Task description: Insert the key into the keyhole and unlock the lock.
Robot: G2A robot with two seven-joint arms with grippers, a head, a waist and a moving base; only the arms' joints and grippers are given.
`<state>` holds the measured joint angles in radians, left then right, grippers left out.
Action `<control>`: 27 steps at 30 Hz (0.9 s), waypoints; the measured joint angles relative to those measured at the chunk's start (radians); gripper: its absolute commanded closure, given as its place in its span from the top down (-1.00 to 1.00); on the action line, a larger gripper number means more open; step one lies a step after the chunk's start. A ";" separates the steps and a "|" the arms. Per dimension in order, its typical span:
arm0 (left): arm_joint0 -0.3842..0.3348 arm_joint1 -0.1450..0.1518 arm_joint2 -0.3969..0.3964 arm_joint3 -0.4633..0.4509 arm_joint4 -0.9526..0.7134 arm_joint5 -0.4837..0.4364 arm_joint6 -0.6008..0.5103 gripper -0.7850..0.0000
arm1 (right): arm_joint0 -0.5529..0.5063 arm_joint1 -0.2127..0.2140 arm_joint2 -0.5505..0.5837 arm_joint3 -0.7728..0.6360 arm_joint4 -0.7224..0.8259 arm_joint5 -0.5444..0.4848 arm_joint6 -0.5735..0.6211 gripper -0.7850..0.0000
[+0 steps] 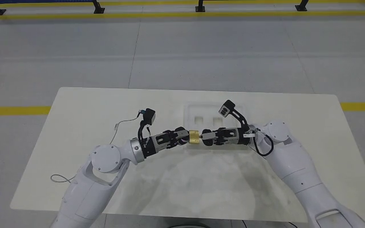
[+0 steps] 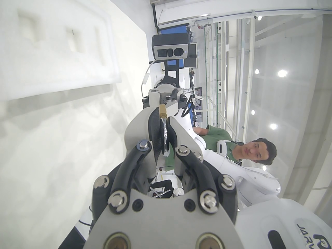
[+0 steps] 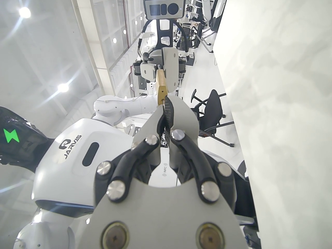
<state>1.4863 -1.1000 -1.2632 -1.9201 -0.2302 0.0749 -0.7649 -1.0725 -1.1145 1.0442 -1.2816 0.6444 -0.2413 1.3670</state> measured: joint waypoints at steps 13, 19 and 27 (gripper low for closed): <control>0.000 0.000 0.000 0.000 0.000 0.000 0.000 -1.00 | 0.020 -0.003 -0.008 0.006 -0.010 0.009 0.007 -1.00; 0.000 0.000 0.000 0.000 0.000 0.000 0.000 -1.00 | 0.024 -0.005 -0.013 0.010 -0.010 0.006 0.009 -1.00; 0.000 0.000 0.000 0.000 0.000 0.000 0.000 -1.00 | 0.025 -0.006 -0.009 0.015 -0.005 0.001 0.008 -0.38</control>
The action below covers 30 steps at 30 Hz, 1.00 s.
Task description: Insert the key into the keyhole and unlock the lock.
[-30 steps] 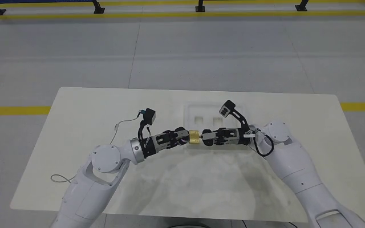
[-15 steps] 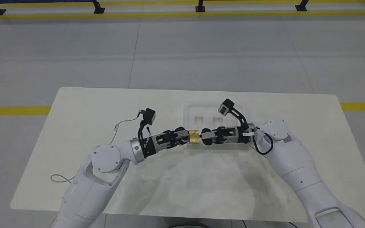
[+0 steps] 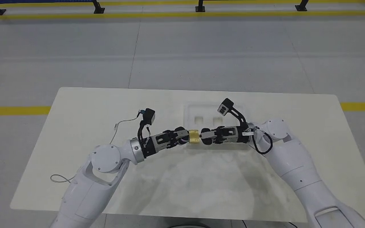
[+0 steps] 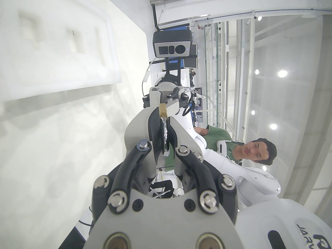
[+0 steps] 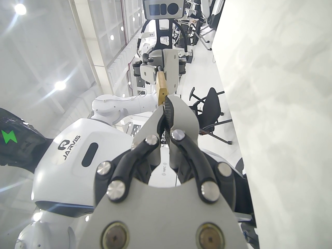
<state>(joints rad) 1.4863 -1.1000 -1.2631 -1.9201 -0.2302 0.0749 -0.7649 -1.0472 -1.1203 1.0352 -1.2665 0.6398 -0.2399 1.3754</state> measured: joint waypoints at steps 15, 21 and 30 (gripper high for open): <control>0.000 0.000 0.000 0.000 0.000 0.000 0.000 -1.00 | -0.042 0.014 0.048 -0.024 -0.013 -0.015 -0.017 -0.29; 0.000 0.000 0.000 0.000 0.000 0.000 0.000 -1.00 | -0.060 0.016 0.053 -0.043 -0.023 -0.032 -0.037 -0.41; 0.000 0.000 0.000 0.000 0.000 0.000 0.000 -1.00 | -0.068 0.015 0.045 -0.063 -0.032 -0.030 -0.055 -0.55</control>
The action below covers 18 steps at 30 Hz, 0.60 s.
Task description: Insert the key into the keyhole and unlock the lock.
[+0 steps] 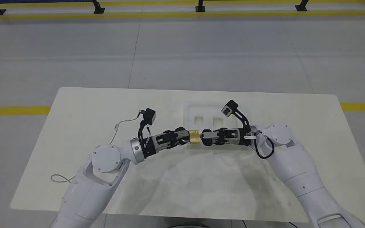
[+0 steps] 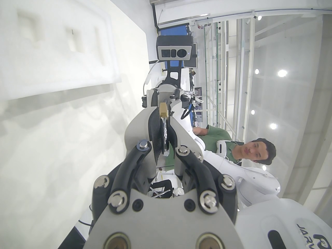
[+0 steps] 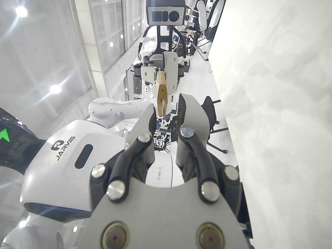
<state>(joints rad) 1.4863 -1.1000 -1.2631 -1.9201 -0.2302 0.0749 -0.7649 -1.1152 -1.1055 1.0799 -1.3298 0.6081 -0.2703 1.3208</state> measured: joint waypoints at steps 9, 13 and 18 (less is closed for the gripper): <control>0.000 0.000 0.000 0.000 0.000 0.000 0.000 -1.00 | 0.005 -0.002 -0.007 0.000 -0.002 0.009 -0.005 -1.00; 0.000 0.000 0.000 0.000 0.000 0.000 0.000 -1.00 | 0.007 -0.002 -0.009 0.003 0.003 0.020 -0.003 -1.00; 0.000 0.000 0.000 0.000 0.000 0.000 0.000 -1.00 | 0.015 -0.005 -0.018 0.015 0.024 0.052 0.010 -1.00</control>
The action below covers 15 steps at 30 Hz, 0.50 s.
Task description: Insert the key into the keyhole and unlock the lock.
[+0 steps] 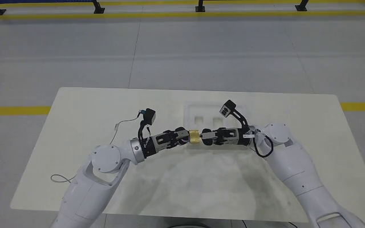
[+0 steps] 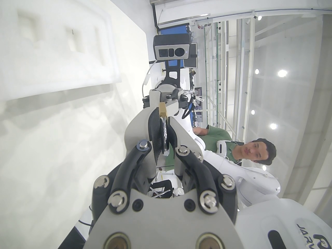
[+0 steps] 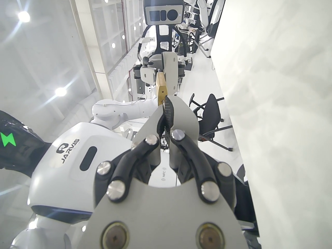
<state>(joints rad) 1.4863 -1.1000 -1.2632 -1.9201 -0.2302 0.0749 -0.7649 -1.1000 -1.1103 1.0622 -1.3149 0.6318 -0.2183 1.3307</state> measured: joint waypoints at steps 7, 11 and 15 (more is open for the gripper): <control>0.000 0.000 0.000 0.000 0.000 0.000 0.000 -1.00 | 0.015 -0.004 -0.014 0.022 0.030 0.073 0.018 -1.00; 0.000 0.000 0.000 0.000 0.000 0.000 0.000 -1.00 | 0.022 -0.006 -0.024 0.039 0.044 0.112 0.032 -1.00; 0.000 0.000 0.000 0.000 0.000 0.000 0.000 -1.00 | 0.026 -0.008 -0.031 0.051 0.052 0.140 0.032 -1.00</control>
<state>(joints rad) 1.4863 -1.1000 -1.2631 -1.9201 -0.2302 0.0749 -0.7649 -1.0740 -1.1182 1.0314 -1.2640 0.6841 -0.0778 1.3630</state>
